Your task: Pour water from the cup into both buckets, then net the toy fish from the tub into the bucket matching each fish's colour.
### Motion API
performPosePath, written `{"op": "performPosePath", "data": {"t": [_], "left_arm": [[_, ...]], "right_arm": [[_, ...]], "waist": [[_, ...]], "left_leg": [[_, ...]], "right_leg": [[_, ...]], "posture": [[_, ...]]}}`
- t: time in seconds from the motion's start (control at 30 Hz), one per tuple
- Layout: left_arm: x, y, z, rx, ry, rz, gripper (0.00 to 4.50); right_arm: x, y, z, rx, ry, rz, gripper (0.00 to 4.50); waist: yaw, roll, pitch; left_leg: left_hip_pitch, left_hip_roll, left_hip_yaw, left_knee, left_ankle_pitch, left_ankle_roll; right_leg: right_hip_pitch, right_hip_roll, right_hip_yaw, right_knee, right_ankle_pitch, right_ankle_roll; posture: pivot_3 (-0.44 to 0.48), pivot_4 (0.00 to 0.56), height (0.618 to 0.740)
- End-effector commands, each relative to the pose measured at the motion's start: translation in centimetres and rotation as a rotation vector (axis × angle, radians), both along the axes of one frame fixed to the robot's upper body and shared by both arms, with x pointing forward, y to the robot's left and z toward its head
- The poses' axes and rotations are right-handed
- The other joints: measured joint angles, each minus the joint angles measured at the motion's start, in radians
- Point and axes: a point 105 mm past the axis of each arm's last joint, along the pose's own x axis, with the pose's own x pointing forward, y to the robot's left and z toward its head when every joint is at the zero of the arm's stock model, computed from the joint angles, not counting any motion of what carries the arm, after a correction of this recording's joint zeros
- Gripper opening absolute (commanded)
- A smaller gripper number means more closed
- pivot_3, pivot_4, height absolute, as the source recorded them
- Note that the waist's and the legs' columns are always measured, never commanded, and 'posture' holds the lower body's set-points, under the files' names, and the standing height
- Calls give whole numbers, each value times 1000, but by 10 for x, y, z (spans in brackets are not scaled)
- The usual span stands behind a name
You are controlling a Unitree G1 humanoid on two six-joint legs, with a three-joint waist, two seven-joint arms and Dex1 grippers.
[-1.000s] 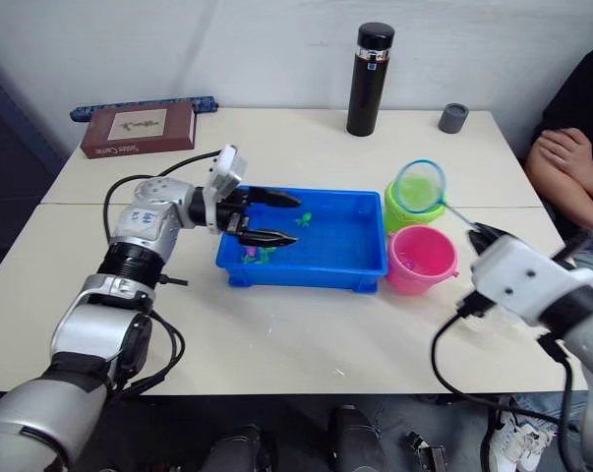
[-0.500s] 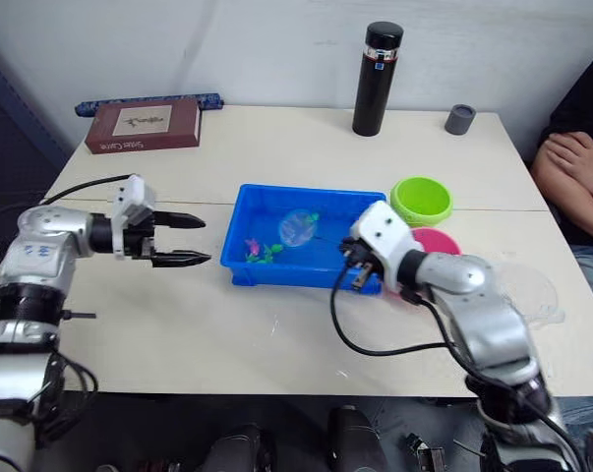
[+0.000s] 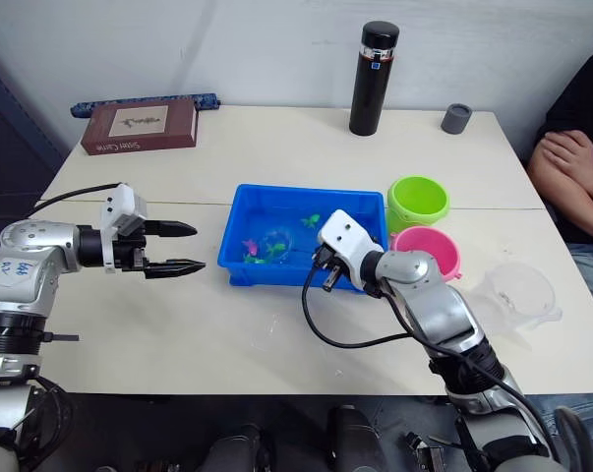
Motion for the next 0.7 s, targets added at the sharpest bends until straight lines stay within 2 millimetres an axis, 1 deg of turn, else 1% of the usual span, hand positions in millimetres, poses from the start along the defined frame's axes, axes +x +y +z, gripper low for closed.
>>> {"op": "performPosePath", "data": {"t": [0.03,0.2,0.4,0.53,0.7], "left_arm": [[-2,1,14,-9,-51,-2,4461],[0,0,14,-11,-55,-3,4461],[2,-3,17,-18,-64,-6,4461],[2,-3,18,-27,-71,-5,4461],[2,-4,19,-35,-76,-2,4461]], "right_arm": [[2,1,9,-23,-60,17,0],[4,6,6,-49,-71,40,0],[7,20,5,-69,-91,84,0],[6,30,8,-55,-99,112,0],[4,30,15,-21,-96,113,0]], "waist": [[0,0,0],[-1,0,0],[-3,0,0],[-2,0,0],[-2,0,0]], "left_leg": [[0,0,0,0,0,0],[0,0,0,0,0,0],[0,0,0,0,0,0],[0,0,0,0,0,0],[0,0,0,0,0,0]], "right_leg": [[0,0,0,0,0,0],[0,0,0,0,0,0],[0,0,0,0,0,0],[0,0,0,0,0,0],[0,-1,0,0,0,0]], "posture": [[0,150,740],[0,150,740],[0,150,740],[0,150,740],[0,150,740]]}}
